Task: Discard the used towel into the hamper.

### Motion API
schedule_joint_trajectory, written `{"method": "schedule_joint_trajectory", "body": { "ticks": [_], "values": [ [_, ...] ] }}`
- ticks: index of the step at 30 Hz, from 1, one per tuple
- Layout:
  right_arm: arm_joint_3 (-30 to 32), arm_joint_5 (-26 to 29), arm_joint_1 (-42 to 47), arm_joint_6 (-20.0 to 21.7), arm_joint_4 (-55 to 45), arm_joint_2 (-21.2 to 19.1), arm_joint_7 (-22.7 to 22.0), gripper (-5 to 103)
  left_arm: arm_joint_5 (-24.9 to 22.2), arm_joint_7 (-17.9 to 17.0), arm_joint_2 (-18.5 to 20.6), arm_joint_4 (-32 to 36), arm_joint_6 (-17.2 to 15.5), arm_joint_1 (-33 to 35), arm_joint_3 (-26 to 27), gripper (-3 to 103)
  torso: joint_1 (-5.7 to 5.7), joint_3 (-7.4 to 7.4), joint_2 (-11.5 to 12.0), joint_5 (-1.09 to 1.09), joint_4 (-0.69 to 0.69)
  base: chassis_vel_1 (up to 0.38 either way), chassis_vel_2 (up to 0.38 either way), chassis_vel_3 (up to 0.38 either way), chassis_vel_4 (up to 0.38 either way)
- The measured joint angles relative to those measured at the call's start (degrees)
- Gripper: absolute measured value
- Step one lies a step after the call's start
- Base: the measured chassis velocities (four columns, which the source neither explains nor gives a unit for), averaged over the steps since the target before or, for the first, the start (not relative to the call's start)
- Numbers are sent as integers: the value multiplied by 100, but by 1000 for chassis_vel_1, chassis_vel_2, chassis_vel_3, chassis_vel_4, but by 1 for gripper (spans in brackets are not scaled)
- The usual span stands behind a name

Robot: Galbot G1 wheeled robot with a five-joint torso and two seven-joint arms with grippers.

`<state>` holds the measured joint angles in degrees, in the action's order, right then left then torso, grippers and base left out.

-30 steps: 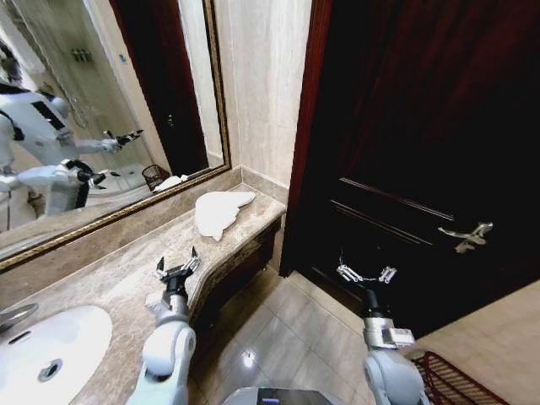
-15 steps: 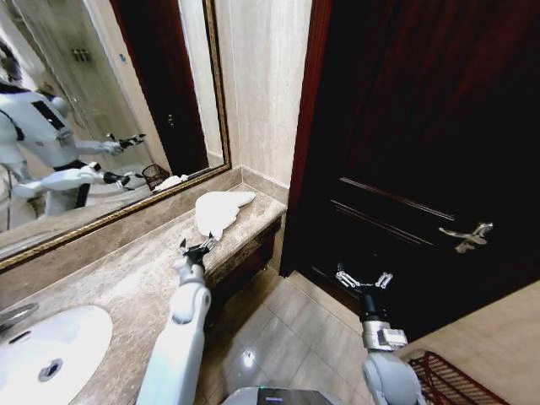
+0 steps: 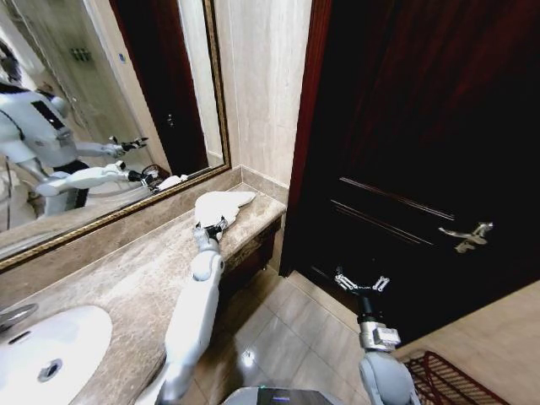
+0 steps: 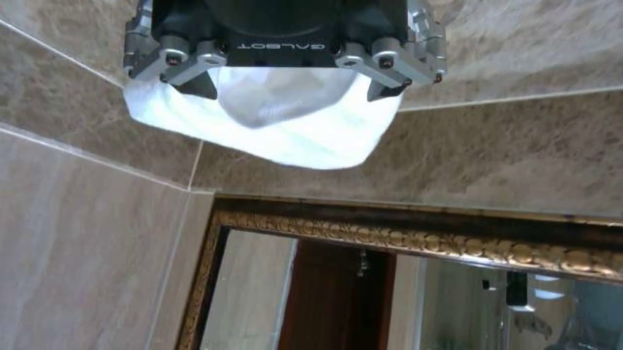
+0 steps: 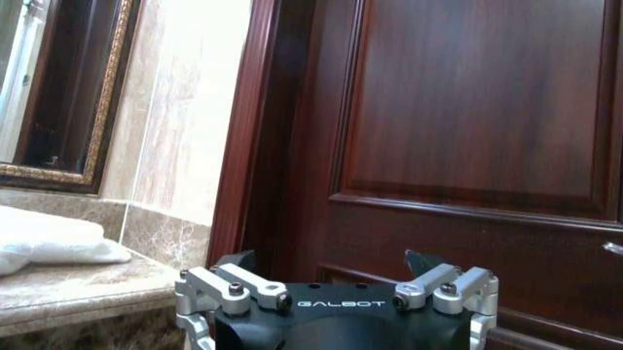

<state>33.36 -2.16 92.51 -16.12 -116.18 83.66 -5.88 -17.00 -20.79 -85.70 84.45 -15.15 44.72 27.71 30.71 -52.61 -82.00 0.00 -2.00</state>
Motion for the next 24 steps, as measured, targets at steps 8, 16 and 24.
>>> {"method": "schedule_joint_trajectory", "body": {
  "ticks": [8,16,24],
  "values": [
    [10,30,-46,2,56,12,0,100,-313,-35,123,-759,-84,-660,-76,100,0,0,-1,-1,0,0,0,0,0],
    [40,51,-56,-16,77,33,0,100,-670,-113,253,-1421,-389,-1280,-99,100,0,0,-1,0,1,0,0,0,0],
    [59,69,-64,-54,92,70,2,100,-938,-63,404,-1855,-694,-1519,-200,100,0,0,-1,-1,1,0,0,0,0]
  ]
}}
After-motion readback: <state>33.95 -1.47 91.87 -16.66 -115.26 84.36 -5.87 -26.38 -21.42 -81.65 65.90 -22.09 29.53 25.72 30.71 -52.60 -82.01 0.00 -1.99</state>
